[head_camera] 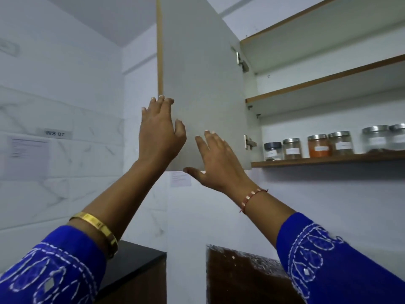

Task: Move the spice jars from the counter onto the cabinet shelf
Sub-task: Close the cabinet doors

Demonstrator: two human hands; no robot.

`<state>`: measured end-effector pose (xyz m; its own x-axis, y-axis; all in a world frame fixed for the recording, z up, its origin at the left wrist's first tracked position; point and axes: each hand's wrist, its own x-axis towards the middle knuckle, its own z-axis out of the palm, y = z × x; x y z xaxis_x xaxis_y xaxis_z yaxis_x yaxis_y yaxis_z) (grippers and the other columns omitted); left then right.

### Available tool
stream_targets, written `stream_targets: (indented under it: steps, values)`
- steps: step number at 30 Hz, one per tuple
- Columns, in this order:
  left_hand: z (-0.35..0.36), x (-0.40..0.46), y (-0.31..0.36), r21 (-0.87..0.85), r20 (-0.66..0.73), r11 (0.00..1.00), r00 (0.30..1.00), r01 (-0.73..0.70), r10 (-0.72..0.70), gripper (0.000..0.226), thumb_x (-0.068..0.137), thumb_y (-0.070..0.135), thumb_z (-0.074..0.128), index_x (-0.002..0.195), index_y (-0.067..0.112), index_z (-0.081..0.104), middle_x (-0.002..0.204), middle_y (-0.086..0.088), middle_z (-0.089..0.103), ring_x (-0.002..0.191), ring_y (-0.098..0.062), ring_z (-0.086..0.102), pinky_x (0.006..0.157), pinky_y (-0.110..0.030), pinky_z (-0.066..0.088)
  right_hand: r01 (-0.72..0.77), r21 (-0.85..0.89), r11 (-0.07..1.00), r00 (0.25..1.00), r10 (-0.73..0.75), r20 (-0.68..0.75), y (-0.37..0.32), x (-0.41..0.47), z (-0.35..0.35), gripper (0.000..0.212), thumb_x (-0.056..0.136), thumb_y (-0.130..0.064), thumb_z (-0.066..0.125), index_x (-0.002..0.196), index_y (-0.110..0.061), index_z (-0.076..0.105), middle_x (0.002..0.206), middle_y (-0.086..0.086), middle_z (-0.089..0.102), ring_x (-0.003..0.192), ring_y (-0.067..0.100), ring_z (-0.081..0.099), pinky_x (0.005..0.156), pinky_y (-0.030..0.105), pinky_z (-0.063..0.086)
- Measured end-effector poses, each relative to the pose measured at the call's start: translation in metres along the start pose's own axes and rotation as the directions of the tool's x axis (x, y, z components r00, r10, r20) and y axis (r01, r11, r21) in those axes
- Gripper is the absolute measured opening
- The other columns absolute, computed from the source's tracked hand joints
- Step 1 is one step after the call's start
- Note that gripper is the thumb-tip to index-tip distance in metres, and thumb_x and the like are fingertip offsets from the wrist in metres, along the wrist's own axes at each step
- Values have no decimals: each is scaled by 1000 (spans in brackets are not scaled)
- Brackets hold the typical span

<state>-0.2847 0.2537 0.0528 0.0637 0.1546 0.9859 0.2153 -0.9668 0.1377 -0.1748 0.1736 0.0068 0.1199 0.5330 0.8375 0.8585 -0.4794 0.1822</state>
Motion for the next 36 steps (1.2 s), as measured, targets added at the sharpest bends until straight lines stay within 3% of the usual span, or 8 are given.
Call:
stream_targets:
  steps: [4,8,12,16,21,27,32,36]
  values:
    - [-1,17,-31,-114,-1,985,992,129,-130,55,90,25,48,140,8,34,144,-9,42,135,-25,37,113,-40,31,16,9,1000,999,-16,-28,-36,21,12,97,82,-68,41,150,-9,6,157,19,8,145,34,12,119,46,20]
    - [13,36,-41,-149,146,969,974,196,-175,73,82,42,62,140,10,32,141,-9,46,128,-27,46,97,-35,43,-37,71,997,995,43,-85,-54,31,22,97,81,-63,50,150,-8,10,157,20,9,144,36,14,115,47,27]
    - [29,45,-36,-419,180,866,959,275,-217,51,86,25,61,130,8,40,127,-6,55,112,-22,56,80,-23,42,-105,137,985,985,122,-121,-61,31,34,90,83,-57,50,149,-8,13,156,18,14,142,34,19,108,45,37]
    - [39,37,-42,-583,169,746,946,321,-276,41,89,15,56,128,8,45,124,-4,57,106,-18,56,87,-27,47,-142,199,970,977,169,-127,-65,27,42,84,87,-54,45,149,-8,11,155,17,17,141,32,23,104,43,40]
    - [38,27,-41,-682,349,555,879,475,-324,36,90,13,56,125,5,50,125,-12,60,111,-28,60,95,-37,51,-189,265,945,976,210,-55,-74,26,47,90,88,-49,49,150,-4,0,157,17,11,144,32,16,112,37,32]
    - [31,22,-3,-684,324,573,892,451,-316,31,90,8,55,121,5,52,121,-12,62,108,-28,61,92,-35,51,-148,347,926,981,182,-69,-64,4,17,79,92,-26,50,148,5,3,155,24,11,144,38,15,119,41,22]
    - [36,13,62,-674,284,627,921,390,-268,36,90,5,52,126,7,47,123,-10,59,96,-19,58,68,-15,49,-172,474,864,944,281,-170,-27,-26,-3,73,88,-22,57,146,-1,19,143,22,40,127,36,48,100,43,48]
    - [45,0,121,-649,238,688,946,325,-222,41,88,2,49,128,9,45,106,0,60,78,-10,54,56,-7,44,-187,587,788,903,373,-213,13,-54,-32,47,89,-13,54,134,-8,37,123,10,57,107,23,61,86,34,54]
